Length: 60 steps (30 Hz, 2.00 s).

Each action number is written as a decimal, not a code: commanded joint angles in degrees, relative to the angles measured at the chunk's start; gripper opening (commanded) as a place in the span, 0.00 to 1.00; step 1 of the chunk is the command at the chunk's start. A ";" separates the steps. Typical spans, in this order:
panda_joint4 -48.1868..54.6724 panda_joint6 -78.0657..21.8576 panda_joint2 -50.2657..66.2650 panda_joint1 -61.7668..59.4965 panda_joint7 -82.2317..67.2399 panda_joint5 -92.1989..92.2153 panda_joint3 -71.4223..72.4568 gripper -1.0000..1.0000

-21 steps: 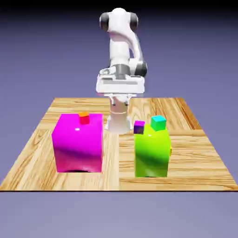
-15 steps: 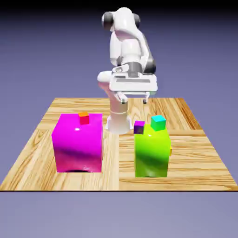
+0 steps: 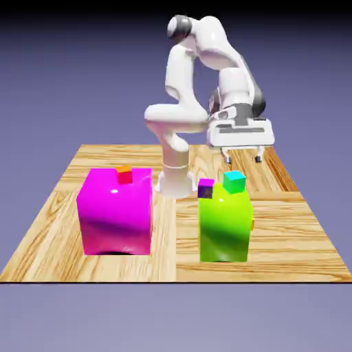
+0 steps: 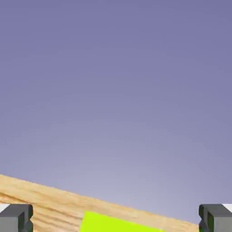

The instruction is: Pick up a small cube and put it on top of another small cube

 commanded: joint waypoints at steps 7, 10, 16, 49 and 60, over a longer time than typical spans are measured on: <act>0.95 -2.60 -0.04 -4.19 -0.53 9.53 14.54 0.50; 1.36 -3.71 -0.06 -5.99 -0.75 13.61 20.77 0.50; 2.18 -5.94 -0.10 -9.58 -1.20 21.77 33.23 0.50; 0.20 -7.69 -4.41 -33.36 -12.42 56.71 66.27 0.00; 0.52 -15.64 -0.55 -20.60 11.34 33.22 44.02 0.00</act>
